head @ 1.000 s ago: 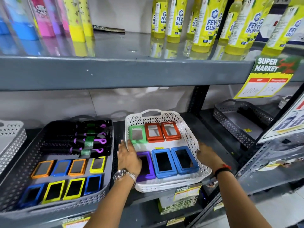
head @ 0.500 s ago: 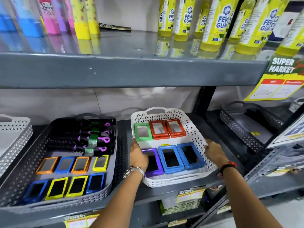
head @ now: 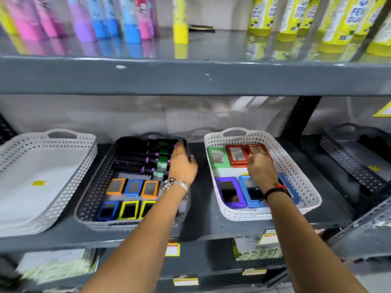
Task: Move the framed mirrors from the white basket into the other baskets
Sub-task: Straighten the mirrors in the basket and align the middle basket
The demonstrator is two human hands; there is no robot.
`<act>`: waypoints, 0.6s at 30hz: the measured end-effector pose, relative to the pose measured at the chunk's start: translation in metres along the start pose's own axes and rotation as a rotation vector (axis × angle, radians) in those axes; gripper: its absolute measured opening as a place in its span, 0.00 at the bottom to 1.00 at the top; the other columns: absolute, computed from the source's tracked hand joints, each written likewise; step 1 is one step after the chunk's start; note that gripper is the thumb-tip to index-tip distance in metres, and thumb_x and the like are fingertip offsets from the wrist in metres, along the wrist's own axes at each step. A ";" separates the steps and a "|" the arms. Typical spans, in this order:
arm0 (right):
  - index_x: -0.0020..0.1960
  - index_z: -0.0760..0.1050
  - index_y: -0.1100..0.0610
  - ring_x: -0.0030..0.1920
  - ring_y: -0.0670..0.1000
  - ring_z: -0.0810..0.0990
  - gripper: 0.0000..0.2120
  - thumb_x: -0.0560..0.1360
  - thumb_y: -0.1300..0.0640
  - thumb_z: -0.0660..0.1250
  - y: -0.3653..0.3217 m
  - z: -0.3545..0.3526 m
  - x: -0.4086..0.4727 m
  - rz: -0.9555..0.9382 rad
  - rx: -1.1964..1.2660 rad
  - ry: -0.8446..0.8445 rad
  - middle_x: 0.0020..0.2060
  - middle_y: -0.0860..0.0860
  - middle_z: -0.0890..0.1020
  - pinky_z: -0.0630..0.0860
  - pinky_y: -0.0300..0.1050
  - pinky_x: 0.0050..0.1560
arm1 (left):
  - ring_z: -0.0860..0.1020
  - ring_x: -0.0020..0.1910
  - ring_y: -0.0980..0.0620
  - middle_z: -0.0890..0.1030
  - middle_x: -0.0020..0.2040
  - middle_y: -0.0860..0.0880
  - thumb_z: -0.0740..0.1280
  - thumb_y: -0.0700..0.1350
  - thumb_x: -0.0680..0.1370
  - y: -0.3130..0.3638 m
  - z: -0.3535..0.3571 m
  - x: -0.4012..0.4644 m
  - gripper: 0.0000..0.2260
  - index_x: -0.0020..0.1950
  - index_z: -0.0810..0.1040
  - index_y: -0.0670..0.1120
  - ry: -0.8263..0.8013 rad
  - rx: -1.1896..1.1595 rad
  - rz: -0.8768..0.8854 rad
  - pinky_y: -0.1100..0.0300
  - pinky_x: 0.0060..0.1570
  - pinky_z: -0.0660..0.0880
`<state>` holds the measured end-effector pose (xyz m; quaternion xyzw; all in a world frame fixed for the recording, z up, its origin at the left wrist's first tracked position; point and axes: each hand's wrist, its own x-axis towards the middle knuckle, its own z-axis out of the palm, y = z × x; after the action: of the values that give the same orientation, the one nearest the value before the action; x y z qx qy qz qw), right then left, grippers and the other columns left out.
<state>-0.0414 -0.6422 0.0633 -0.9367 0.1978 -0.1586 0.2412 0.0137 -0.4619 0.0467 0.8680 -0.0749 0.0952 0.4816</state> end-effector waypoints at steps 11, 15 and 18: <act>0.64 0.69 0.67 0.59 0.65 0.76 0.17 0.76 0.67 0.56 -0.114 0.097 -0.046 -0.076 0.132 -0.227 0.59 0.69 0.76 0.72 0.52 0.57 | 0.73 0.52 0.30 0.75 0.54 0.28 0.66 0.36 0.71 -0.125 -0.156 -0.006 0.22 0.63 0.69 0.34 0.075 0.461 -0.201 0.43 0.51 0.70; 0.67 0.64 0.67 0.60 0.64 0.76 0.20 0.75 0.69 0.57 -0.114 0.111 -0.058 0.030 0.104 -0.284 0.61 0.68 0.75 0.73 0.52 0.57 | 0.70 0.56 0.30 0.71 0.59 0.27 0.63 0.33 0.74 -0.149 -0.166 -0.013 0.23 0.68 0.62 0.32 0.001 0.361 -0.306 0.46 0.55 0.66; 0.73 0.56 0.63 0.58 0.64 0.77 0.28 0.74 0.72 0.55 -0.109 0.116 -0.065 0.064 0.098 -0.309 0.60 0.68 0.76 0.75 0.53 0.55 | 0.72 0.56 0.32 0.73 0.59 0.29 0.60 0.35 0.77 -0.157 -0.166 -0.011 0.21 0.69 0.62 0.35 -0.037 0.273 -0.350 0.48 0.53 0.67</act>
<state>-0.0208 -0.4803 0.0092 -0.9303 0.1804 -0.0145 0.3190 0.0221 -0.2376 0.0011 0.9265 0.0816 0.0036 0.3674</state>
